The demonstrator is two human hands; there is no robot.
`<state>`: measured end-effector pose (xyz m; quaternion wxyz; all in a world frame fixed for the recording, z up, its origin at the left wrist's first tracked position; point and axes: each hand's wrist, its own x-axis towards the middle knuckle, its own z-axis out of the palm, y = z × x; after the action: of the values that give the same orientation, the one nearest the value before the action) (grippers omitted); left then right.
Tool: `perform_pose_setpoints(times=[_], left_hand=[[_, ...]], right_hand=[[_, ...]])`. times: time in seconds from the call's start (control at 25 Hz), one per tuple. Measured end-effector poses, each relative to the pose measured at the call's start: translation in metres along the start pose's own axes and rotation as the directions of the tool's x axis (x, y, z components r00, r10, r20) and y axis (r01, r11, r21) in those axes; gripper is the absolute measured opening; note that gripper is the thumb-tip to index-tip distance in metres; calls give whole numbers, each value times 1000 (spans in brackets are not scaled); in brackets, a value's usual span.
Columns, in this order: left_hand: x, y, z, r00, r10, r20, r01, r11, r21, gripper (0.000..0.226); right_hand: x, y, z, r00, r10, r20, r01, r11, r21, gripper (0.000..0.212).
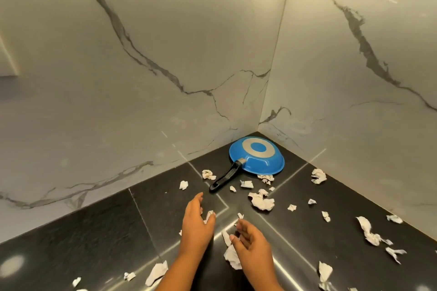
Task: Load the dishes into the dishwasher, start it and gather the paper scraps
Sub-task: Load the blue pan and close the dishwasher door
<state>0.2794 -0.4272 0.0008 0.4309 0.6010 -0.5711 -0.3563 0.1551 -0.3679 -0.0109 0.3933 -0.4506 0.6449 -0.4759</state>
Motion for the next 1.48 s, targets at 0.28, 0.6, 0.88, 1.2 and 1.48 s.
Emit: perform_pose_setpoints(times=[0.28, 0.6, 0.88, 1.2, 1.48], left_hand=[[41, -9, 19, 994, 109, 13, -104, 892, 440, 80], [77, -14, 40, 979, 202, 14, -141, 627, 767, 39], [76, -10, 40, 886, 463, 31, -355, 632, 690, 23], [65, -15, 39, 781, 592, 198, -617, 684, 390, 32], [26, -10, 15, 955, 275, 110, -271, 961, -57, 65]], right_hand=[[56, -8, 31, 970, -160, -183, 90, 936, -339, 24], [97, -30, 53, 978, -133, -158, -1, 763, -646, 28], [99, -31, 44, 973, -54, -225, -27, 941, -339, 30], [107, -23, 33, 948, 146, -283, -52, 948, 314, 24], [67, -29, -13, 932, 348, -101, -114, 546, 830, 11]])
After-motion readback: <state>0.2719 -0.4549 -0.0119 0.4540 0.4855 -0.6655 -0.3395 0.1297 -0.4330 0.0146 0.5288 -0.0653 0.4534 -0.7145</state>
